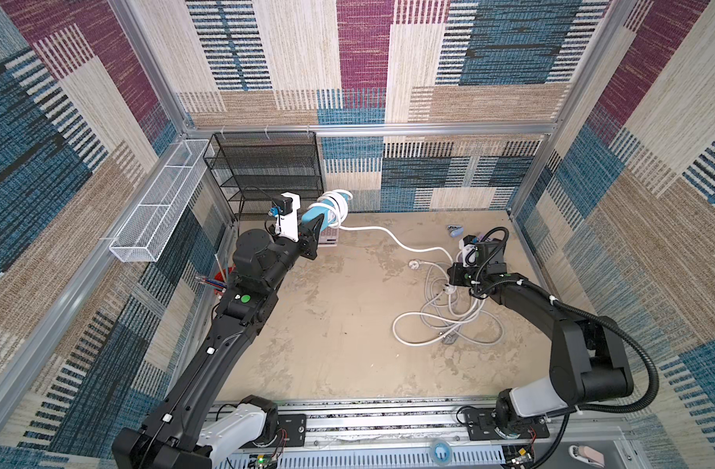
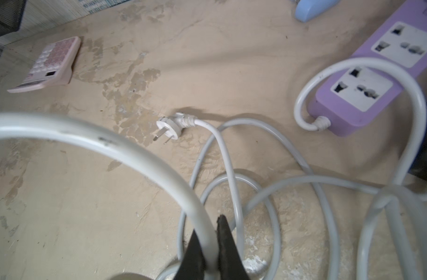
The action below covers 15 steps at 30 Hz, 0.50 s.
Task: Unwrap the cord wrapped around the power strip
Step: Unwrap the power cord from the power strip.
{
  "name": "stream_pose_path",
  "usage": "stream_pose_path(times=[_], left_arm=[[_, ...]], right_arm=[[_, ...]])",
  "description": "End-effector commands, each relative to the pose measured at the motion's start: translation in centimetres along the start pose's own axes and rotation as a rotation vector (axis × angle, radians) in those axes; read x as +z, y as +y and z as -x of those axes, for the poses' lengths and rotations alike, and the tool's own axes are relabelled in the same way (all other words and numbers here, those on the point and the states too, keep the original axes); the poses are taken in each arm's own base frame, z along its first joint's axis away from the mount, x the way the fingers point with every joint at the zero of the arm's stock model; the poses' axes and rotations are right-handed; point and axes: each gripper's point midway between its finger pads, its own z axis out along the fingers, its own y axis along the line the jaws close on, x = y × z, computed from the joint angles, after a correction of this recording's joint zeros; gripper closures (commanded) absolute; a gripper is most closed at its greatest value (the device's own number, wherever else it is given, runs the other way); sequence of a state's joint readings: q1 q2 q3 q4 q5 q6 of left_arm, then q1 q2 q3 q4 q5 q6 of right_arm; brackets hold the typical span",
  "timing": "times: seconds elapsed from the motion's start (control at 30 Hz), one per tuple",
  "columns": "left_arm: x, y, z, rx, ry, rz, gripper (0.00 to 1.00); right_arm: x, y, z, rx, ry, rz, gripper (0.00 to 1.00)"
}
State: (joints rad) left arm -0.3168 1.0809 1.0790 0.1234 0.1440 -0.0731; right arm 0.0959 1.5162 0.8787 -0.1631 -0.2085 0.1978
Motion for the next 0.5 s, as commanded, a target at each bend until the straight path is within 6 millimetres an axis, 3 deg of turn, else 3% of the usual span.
stream_pose_path(times=[0.0,0.13,0.3,0.37,0.47], left_arm=[[-0.4,-0.1,3.1,0.023,-0.121,-0.002,1.0],[-0.4,-0.1,3.0,0.021,-0.124,-0.004,1.0],[0.0,-0.3,2.7,0.009,-0.119,-0.025,1.0],[0.1,-0.6,2.6,0.004,-0.119,-0.042,1.0],[0.3,-1.3,2.5,0.002,-0.116,-0.085,1.0]], right_arm=[[1.2,-1.4,-0.8,0.034,0.0,-0.056,1.0],[2.8,-2.4,-2.9,0.052,0.046,-0.076,1.0],[3.6,-2.5,-3.7,0.065,0.061,-0.062,1.0],[3.5,-2.2,-3.5,0.057,0.052,-0.045,0.89],[2.8,-1.5,-2.8,0.042,0.028,-0.022,0.62]])
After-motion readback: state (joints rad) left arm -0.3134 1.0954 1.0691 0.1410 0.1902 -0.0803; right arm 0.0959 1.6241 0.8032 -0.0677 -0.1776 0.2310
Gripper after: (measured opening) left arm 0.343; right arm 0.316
